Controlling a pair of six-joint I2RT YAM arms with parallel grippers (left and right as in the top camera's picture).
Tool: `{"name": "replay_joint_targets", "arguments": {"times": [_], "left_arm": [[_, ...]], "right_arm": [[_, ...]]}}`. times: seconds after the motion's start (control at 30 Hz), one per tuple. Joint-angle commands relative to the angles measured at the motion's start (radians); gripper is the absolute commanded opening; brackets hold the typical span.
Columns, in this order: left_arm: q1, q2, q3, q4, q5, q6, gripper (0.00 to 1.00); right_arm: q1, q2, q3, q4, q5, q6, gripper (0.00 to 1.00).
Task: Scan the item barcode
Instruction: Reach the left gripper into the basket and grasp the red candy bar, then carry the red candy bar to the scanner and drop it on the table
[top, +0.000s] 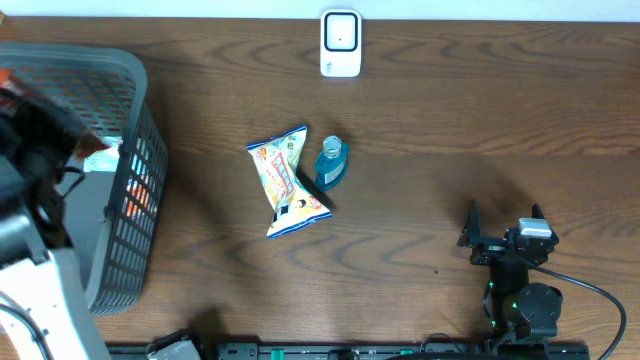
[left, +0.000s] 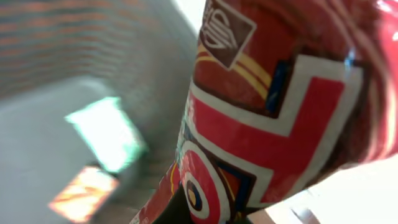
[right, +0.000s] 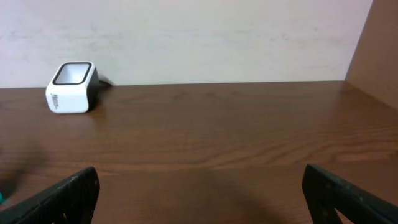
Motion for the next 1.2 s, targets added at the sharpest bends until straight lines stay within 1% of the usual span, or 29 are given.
{"name": "replay_joint_targets", "arguments": {"times": [0.0,0.13,0.27,0.33,0.43,0.5,0.63,0.8,0.87,0.93,0.97,1.0,1.17], "left_arm": [[-0.109,-0.022,0.011,0.027,0.115,-0.027,0.07],[-0.299,-0.006,0.011,0.043,0.12,-0.026,0.07],[-0.524,0.048,0.01,0.077,0.115,-0.019,0.07],[-0.637,0.085,0.01,0.088,0.079,-0.019,0.07],[-0.817,0.169,0.01,0.094,-0.036,-0.018,0.07],[-0.898,0.22,0.01,0.094,-0.076,-0.015,0.07],[-1.06,0.344,0.01,0.103,-0.083,0.062,0.07],[-1.198,0.467,0.01,0.098,-0.084,0.125,0.07],[-1.25,0.519,0.01,0.094,-0.151,0.133,0.07],[-1.28,0.562,0.01,0.09,-0.251,0.137,0.08],[-1.295,0.6,0.01,0.086,-0.333,0.136,0.07],[-1.3,0.624,0.01,0.086,-0.367,0.136,0.08],[-1.3,0.731,0.01,0.087,-0.393,0.136,0.07]], "right_arm": [[0.008,-0.002,-0.001,-0.003,-0.005,-0.011,0.99],[0.008,-0.002,-0.001,-0.003,-0.005,-0.011,0.99],[0.008,-0.002,-0.001,-0.003,-0.005,-0.011,0.99],[0.008,-0.002,-0.001,-0.003,-0.005,-0.011,0.99],[0.008,-0.002,-0.001,-0.003,-0.005,-0.011,0.99],[0.008,-0.002,-0.001,-0.003,-0.005,-0.011,0.99],[0.008,-0.002,-0.001,-0.003,-0.005,-0.011,0.99],[0.008,-0.002,-0.001,-0.003,-0.005,-0.011,0.99],[0.008,-0.002,-0.001,-0.003,-0.005,-0.011,0.99],[0.008,-0.002,-0.001,-0.003,-0.005,-0.011,0.99],[0.008,-0.002,-0.001,-0.003,-0.005,-0.011,0.99],[0.008,-0.002,-0.001,-0.003,-0.005,-0.011,0.99],[0.008,-0.002,-0.001,-0.003,-0.005,-0.011,0.99]]}}
